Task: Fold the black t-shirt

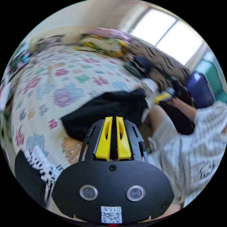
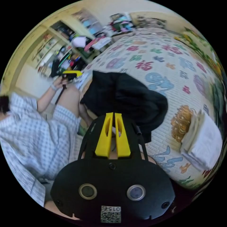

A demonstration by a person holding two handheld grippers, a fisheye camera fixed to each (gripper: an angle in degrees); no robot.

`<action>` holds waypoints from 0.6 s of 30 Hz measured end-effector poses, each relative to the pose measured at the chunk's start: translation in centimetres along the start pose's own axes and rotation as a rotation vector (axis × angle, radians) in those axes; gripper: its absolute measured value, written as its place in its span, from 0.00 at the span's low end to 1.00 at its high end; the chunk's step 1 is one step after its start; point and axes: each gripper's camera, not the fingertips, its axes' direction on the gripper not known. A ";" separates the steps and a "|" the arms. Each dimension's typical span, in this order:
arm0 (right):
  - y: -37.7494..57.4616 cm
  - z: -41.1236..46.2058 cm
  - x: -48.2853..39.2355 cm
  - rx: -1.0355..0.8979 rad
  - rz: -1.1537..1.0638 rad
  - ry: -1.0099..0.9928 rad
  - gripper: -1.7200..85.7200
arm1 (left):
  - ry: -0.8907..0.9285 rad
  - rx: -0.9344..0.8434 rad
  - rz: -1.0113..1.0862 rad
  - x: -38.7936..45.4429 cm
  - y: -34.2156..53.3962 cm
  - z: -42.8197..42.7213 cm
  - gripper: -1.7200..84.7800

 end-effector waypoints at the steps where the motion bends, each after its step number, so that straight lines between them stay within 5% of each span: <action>1: -0.1 0.8 -0.8 -0.028 -0.046 0.017 0.08 | -0.001 -0.121 0.099 2.8 -1.4 2.5 0.09; 7: -2.2 8.7 -6.1 -0.235 -0.370 0.176 0.12 | -0.220 -0.475 0.303 8.4 -6.0 12.0 0.12; 14: -4.7 12.9 -5.7 -0.327 -0.315 0.265 0.08 | -0.213 -0.500 0.186 7.1 -8.9 10.9 0.03; 18: -5.0 9.3 -5.8 -0.249 -0.233 0.250 0.02 | -0.211 -0.292 0.101 7.3 -10.3 2.4 0.02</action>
